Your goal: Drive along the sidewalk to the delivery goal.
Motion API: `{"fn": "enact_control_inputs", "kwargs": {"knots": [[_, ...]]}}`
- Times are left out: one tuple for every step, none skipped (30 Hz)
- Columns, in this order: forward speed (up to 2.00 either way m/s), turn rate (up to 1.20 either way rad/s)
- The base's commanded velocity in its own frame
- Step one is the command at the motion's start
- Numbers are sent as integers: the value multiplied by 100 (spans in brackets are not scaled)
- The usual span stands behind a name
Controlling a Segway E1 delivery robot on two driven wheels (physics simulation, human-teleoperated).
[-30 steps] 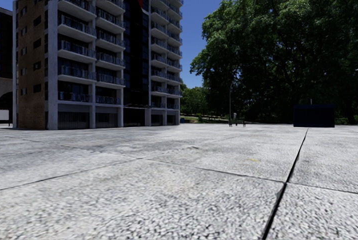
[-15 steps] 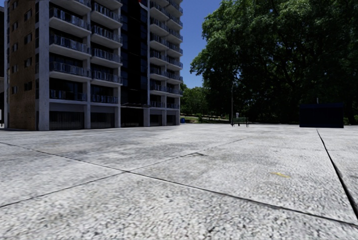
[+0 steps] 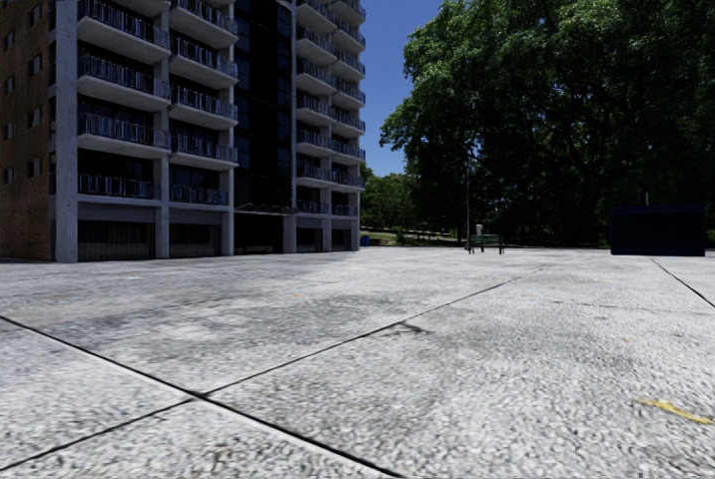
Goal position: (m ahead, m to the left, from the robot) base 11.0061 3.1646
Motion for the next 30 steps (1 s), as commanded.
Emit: {"fn": "enact_control_inputs", "kwargs": {"knots": [[200, 0], [200, 0], [200, 0], [200, 0], [200, 0], [200, 0], [200, 0], [200, 0], [200, 0], [200, 0], [200, 0], [200, 0], [200, 0], [200, 0], [200, 0], [200, 0], [200, 1], [200, 1], [200, 1], [200, 1], [200, 1], [200, 1], [200, 1], [200, 4], [200, 5], [200, 6], [200, 6], [200, 6], [200, 7], [200, 9]]}}
